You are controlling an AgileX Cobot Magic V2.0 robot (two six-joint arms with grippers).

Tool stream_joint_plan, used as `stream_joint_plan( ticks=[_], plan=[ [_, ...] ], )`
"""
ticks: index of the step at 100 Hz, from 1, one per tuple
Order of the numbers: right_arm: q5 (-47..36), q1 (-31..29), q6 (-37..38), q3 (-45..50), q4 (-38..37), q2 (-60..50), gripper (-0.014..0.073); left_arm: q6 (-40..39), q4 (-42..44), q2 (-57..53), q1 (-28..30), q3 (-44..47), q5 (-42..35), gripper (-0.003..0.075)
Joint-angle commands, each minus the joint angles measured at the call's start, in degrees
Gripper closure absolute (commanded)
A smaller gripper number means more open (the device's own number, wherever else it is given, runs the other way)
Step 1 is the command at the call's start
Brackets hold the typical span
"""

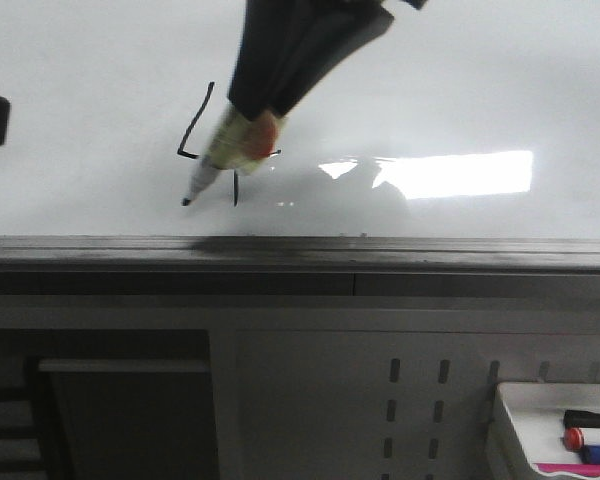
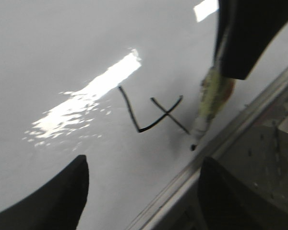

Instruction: Write number 4 on whiteboard

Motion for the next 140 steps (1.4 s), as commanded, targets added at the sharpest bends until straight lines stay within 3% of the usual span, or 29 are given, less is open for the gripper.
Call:
stream_joint_plan(
  ticks=[1, 20, 38, 57, 76, 91, 96, 100, 110, 117, 126, 135, 140],
  plan=[
    [-0.3, 2.9, -0.41, -2.97, 1.26, -3.19, 0.0658, -0.79, 0.83, 3.61, -3.33, -1.55, -5.75, 0.0281],
    [1.71, 8.06, -0.41, -3.68, 1.14, -3.3, 0.0658, -0.79, -4.24, 13.24, -5.57, -1.55, -14.29, 0.0282],
    [2.66, 9.04, -0.41, -3.68, 1.04, -3.3, 0.0658, -0.79, -4.76, 17.3, -5.57, -1.55, -19.16, 0.029],
    [3.02, 9.04, -0.41, -3.68, -0.25, -3.3, 0.0658, -0.79, -3.32, 17.08, -5.57, -1.55, -19.29, 0.0478],
    [3.43, 9.04, -0.41, -3.68, -0.25, -3.3, 0.0658, -0.79, 0.14, 17.08, -5.57, -1.55, -19.29, 0.0738],
    [3.29, 9.04, -0.41, -3.68, 0.14, -3.3, 0.0653, -0.88, 0.46, 17.08, -5.57, -1.55, -19.29, 0.0741],
    [3.29, 9.04, -0.53, -3.68, 0.65, -3.3, 0.0614, -0.88, 0.46, 17.08, -5.57, -1.55, -19.29, 0.0741],
    [3.29, 9.04, -0.65, -3.68, 0.65, -3.3, 0.0533, -0.88, 0.46, 17.08, -5.57, -1.55, -19.29, 0.0741],
    [1.98, 9.04, -0.69, -3.68, 0.01, -3.3, 0.0197, -2.11, -0.32, 17.08, -5.57, -1.55, -19.19, 0.0741],
    [0.05, 8.69, -0.69, -3.68, -1.79, -3.87, 0.0032, -5.56, -4.24, 17.08, -5.57, -1.55, -19.19, 0.0741],
    [-2.2, 7.28, -0.69, -3.68, -2.53, -5.11, 0.002, -7.32, -15.93, 17.08, -5.57, -1.55, -19.1, 0.0741],
    [-3.49, 5.3, -0.58, -3.68, -2.53, -7.33, 0.0081, -7.76, -29.39, 17.08, -5.57, -2.9, -16.94, 0.0741],
    [-3.63, 4.05, -0.58, -3.68, -2.53, -8.55, 0.0114, -7.76, -32.66, 17.08, -5.57, -4.89, -12.59, 0.0741]
  ],
)
